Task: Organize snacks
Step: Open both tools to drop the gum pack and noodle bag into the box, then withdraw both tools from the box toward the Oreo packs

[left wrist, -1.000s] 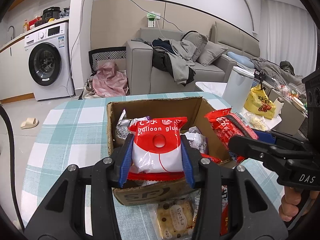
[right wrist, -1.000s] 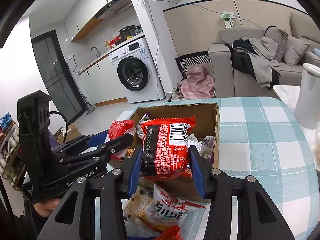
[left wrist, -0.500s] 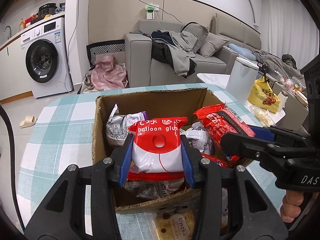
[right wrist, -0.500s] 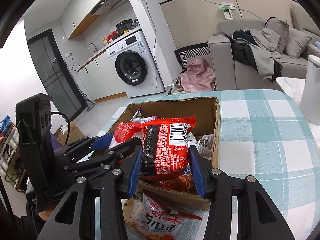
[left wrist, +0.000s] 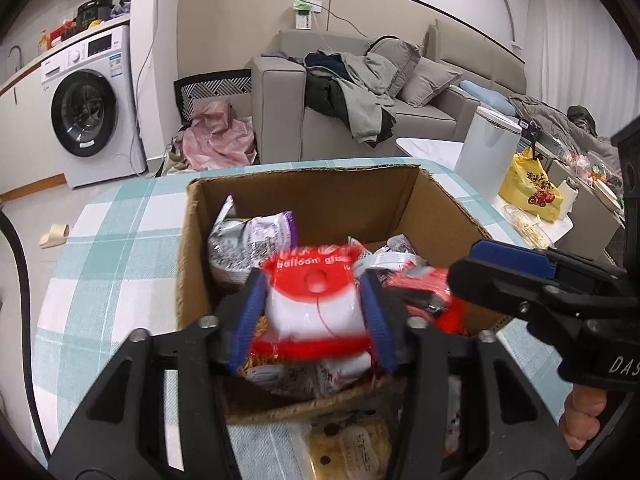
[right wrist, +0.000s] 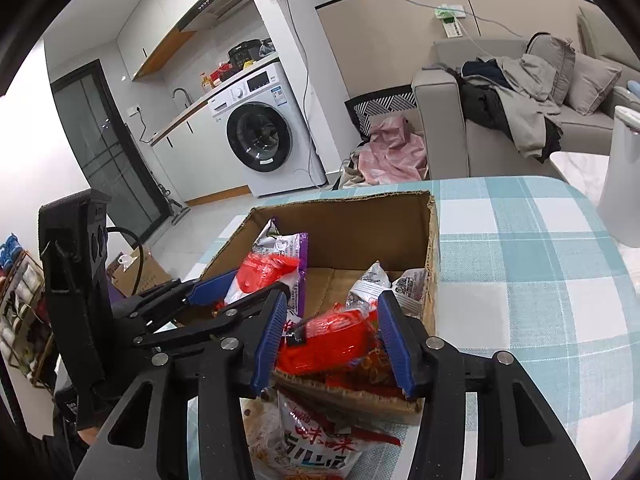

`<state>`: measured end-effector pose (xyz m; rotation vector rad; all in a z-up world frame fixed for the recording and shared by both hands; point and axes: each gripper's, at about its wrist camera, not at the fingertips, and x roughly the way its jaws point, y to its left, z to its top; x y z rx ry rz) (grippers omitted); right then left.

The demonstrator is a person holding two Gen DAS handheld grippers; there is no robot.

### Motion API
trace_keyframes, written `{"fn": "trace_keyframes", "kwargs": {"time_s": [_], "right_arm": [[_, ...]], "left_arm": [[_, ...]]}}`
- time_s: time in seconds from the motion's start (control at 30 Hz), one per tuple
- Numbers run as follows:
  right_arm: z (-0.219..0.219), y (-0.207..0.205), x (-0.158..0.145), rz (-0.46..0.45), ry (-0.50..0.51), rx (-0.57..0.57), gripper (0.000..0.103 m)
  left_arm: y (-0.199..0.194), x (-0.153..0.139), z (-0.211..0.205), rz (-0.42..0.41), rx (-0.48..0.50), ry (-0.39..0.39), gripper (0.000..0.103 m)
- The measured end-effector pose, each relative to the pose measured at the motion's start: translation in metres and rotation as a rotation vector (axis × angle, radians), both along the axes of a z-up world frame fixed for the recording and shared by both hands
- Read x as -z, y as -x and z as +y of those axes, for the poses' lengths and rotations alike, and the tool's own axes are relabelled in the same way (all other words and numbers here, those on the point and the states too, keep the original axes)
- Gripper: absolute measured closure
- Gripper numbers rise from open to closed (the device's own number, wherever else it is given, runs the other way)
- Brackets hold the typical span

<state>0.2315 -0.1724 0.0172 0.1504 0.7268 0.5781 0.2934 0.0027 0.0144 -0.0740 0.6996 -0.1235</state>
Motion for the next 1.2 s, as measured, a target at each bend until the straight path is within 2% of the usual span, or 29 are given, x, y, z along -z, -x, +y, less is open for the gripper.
{"fn": "trace_keyframes", "kwargs": {"time_s": [0.07, 0.13, 0.2, 0.23, 0.27, 0.3, 0.33, 0.5, 0.8, 1.0, 1.2], "right_arm": [[-0.002, 0.007, -0.003, -0.013, 0.005, 0.003, 0.052], [-0.006, 0.013, -0.006, -0.024, 0.006, 0.012, 0.047], [-0.011, 0.022, -0.009, -0.037, -0.004, 0.015, 0.03], [-0.013, 0.026, -0.011, -0.04, -0.011, 0.014, 0.015], [-0.016, 0.032, -0.012, -0.045, -0.021, 0.012, 0.004], [-0.018, 0.037, -0.014, -0.052, -0.027, 0.017, 0.002], [-0.021, 0.042, -0.016, -0.061, -0.031, 0.023, 0.001], [-0.031, 0.063, -0.019, -0.072, -0.047, 0.005, 0.0], [-0.043, 0.092, -0.013, -0.047, 0.016, 0.029, 0.0], [-0.039, 0.106, 0.002, -0.019, 0.098, 0.02, 0.0], [-0.043, 0.111, 0.015, 0.02, 0.11, 0.007, 0.0]], "left_arm": [[0.007, -0.004, 0.002, -0.009, 0.004, 0.008, 0.042], [0.017, -0.01, 0.003, -0.024, -0.006, -0.002, 0.021], [0.033, -0.016, 0.006, -0.054, -0.009, -0.008, 0.019], [0.039, -0.018, 0.006, -0.061, -0.008, -0.008, 0.015], [0.045, -0.02, 0.007, -0.062, -0.01, -0.008, 0.011], [0.05, -0.024, 0.005, -0.064, -0.014, -0.008, 0.002], [0.059, -0.026, 0.006, -0.082, -0.021, -0.008, 0.001], [0.093, -0.034, 0.005, -0.109, -0.011, -0.022, 0.001], [0.147, -0.035, 0.012, -0.098, 0.006, 0.01, 0.001], [0.163, -0.025, 0.02, -0.083, -0.003, 0.009, 0.001], [0.171, -0.017, 0.024, -0.053, -0.024, 0.019, 0.001]]}}
